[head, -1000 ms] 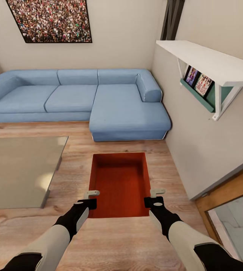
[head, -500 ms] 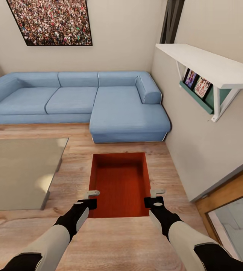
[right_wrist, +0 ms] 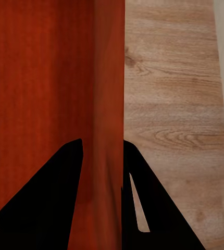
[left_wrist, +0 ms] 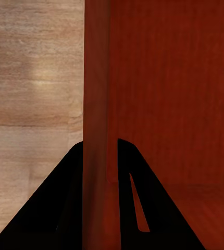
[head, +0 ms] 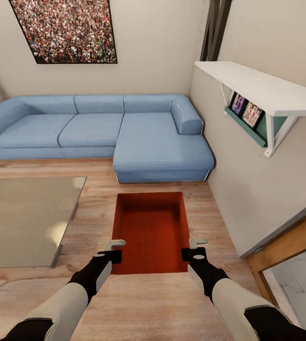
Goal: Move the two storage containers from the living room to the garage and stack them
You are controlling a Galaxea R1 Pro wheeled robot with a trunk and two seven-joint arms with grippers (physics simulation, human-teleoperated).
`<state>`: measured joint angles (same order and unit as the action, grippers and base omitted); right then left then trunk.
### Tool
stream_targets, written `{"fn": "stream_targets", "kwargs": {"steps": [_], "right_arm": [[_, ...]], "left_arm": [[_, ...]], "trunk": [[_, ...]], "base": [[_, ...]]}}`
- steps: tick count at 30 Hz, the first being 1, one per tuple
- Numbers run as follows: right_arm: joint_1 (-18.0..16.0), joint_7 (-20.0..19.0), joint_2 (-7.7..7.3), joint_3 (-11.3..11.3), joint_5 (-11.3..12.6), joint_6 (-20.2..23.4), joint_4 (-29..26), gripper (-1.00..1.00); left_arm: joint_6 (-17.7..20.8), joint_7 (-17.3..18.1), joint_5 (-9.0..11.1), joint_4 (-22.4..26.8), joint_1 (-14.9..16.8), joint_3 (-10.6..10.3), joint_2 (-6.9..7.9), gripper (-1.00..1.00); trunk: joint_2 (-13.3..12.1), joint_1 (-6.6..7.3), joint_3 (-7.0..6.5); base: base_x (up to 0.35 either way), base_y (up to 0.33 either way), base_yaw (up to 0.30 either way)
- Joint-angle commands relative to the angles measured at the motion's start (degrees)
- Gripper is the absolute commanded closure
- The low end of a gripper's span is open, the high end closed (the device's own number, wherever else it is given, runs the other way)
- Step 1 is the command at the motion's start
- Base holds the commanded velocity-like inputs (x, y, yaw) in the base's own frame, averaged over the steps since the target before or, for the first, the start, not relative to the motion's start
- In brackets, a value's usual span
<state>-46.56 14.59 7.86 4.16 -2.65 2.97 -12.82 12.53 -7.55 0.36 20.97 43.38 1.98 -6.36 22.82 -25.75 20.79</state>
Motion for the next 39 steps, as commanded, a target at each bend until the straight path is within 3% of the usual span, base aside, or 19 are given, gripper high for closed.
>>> {"fn": "stream_targets", "kwargs": {"steps": [1, 31, 39], "right_arm": [[-0.02, 0.17, -0.65, 1.11, 0.89, 0.28, 0.25, 1.0], [-0.02, 0.17, -0.66, 1.11, 0.89, 0.28, 0.25, 1.0], [-0.02, 0.17, -0.65, 1.11, 0.89, 0.28, 0.25, 1.0]], "left_arm": [[0.12, -0.27, 0.0, 0.74, 0.04, -0.21, 0.03, 1.0], [0.06, -0.27, 0.0, 0.74, 0.04, -0.23, 0.03, 1.0], [-2.81, -0.36, 0.0, 0.48, 0.04, -0.3, -0.05, 1.0]], "trunk": [[0.1, -0.03, 0.0], [0.1, -0.03, -2.72], [0.1, -0.03, -3.45]], "base": [[0.0, 0.0, 0.0], [0.0, 0.0, 0.0], [0.0, 0.0, 0.0]]}}
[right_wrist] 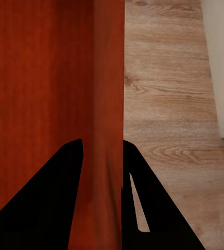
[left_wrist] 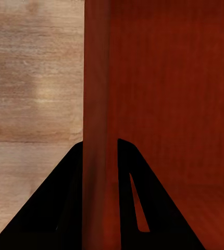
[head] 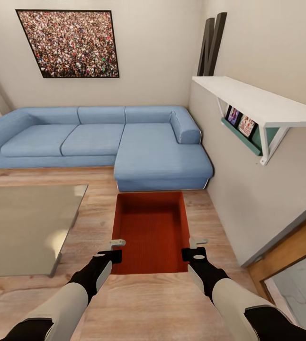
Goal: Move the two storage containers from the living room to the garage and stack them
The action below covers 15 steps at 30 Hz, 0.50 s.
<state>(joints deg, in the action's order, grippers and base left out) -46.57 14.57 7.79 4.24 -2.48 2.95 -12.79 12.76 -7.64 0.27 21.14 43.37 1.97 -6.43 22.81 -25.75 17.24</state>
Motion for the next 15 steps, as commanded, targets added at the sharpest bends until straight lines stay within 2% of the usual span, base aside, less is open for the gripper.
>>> {"fn": "stream_targets", "kwargs": {"steps": [1, 15], "right_arm": [[-0.01, 0.2, -0.58, 1.03, 0.72, 0.3, 0.22, 1.0], [-0.01, 0.2, -0.59, 1.05, 0.72, 0.3, 0.22, 1.0]], "left_arm": [[-3.03, -0.27, 0.08, 0.28, 0.05, -0.3, 0.03, 1.0], [-2.85, -0.21, 0.32, -0.13, 0.05, -0.29, 0.1, 1.0]], "trunk": [[0.1, -0.03, 0.01], [0.1, -0.03, -1.26]], "base": [[0.0, 0.0, 0.0], [0.0, 0.0, 0.0]]}}
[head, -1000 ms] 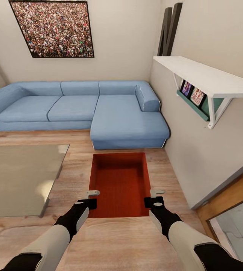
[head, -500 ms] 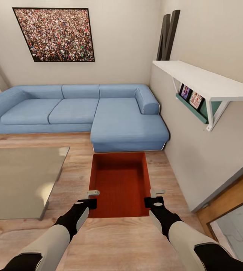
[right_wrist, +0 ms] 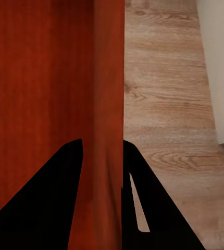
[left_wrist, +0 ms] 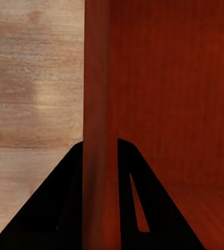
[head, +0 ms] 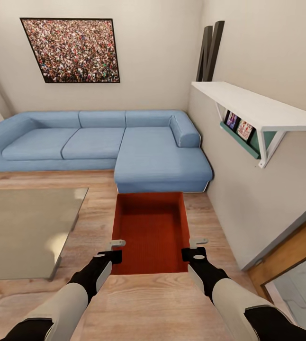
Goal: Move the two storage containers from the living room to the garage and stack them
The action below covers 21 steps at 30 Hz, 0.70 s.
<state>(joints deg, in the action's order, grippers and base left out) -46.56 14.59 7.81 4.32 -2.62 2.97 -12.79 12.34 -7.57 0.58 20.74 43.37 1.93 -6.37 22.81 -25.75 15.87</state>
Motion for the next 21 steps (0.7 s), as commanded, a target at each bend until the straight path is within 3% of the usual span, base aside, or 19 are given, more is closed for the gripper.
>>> {"fn": "stream_targets", "kwargs": {"steps": [1, 21], "right_arm": [[-0.02, 0.18, -0.61, 0.98, 0.86, 0.28, 0.23, 1.0], [-0.02, 0.18, -0.62, 1.0, 0.86, 0.28, 0.23, 1.0]], "left_arm": [[-2.42, -0.27, 0.02, 0.27, 0.05, -0.24, 0.03, 1.0], [-2.41, -0.25, 0.04, 0.18, 0.05, -0.25, 0.04, 1.0]], "trunk": [[0.11, -0.03, 0.01], [0.11, -0.03, -1.8]], "base": [[0.0, 0.0, 0.0], [0.0, 0.0, 0.0]]}}
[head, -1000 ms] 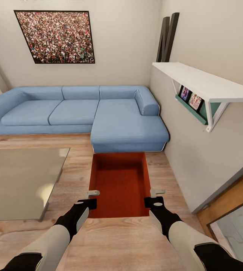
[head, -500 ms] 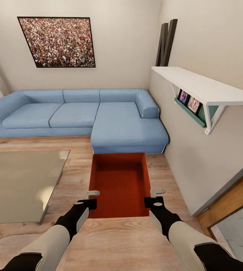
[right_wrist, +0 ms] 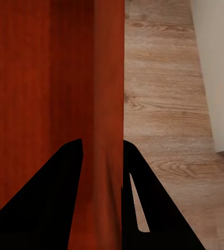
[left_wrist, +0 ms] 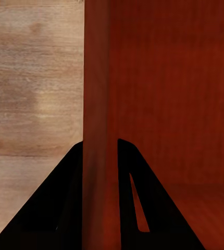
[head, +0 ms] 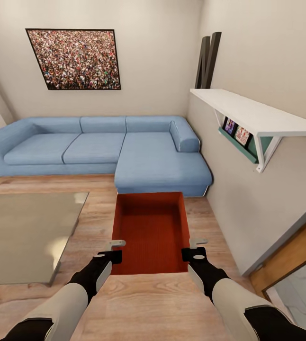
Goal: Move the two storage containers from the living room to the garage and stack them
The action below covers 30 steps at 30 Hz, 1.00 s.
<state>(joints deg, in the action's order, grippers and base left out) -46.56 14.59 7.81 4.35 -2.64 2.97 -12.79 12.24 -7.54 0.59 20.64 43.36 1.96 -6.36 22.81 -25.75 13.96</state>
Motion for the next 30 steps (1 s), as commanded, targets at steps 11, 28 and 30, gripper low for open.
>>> {"fn": "stream_targets", "kwargs": {"steps": [11, 28, 30], "right_arm": [[-0.02, 0.17, -0.6, 0.93, 0.88, 0.28, 0.23, 1.0], [-0.02, 0.17, -0.6, 1.01, 0.88, 0.28, 0.23, 1.0], [-0.02, 0.17, -0.6, 1.01, 0.88, 0.28, 0.23, 1.0]], "left_arm": [[-2.31, -0.28, 0.03, 0.27, 0.05, -0.29, -0.01, 1.0], [-2.31, -0.29, 0.03, 0.19, 0.05, -0.29, -0.05, 1.0], [-2.31, -0.28, 0.03, 0.19, 0.05, -0.29, -0.05, 1.0]], "trunk": [[0.11, -0.03, -0.89], [0.11, -0.03, -2.44], [0.11, -0.03, -2.62]], "base": [[0.0, 0.0, 0.0], [0.0, 0.0, 0.0], [0.0, 0.0, 0.0]]}}
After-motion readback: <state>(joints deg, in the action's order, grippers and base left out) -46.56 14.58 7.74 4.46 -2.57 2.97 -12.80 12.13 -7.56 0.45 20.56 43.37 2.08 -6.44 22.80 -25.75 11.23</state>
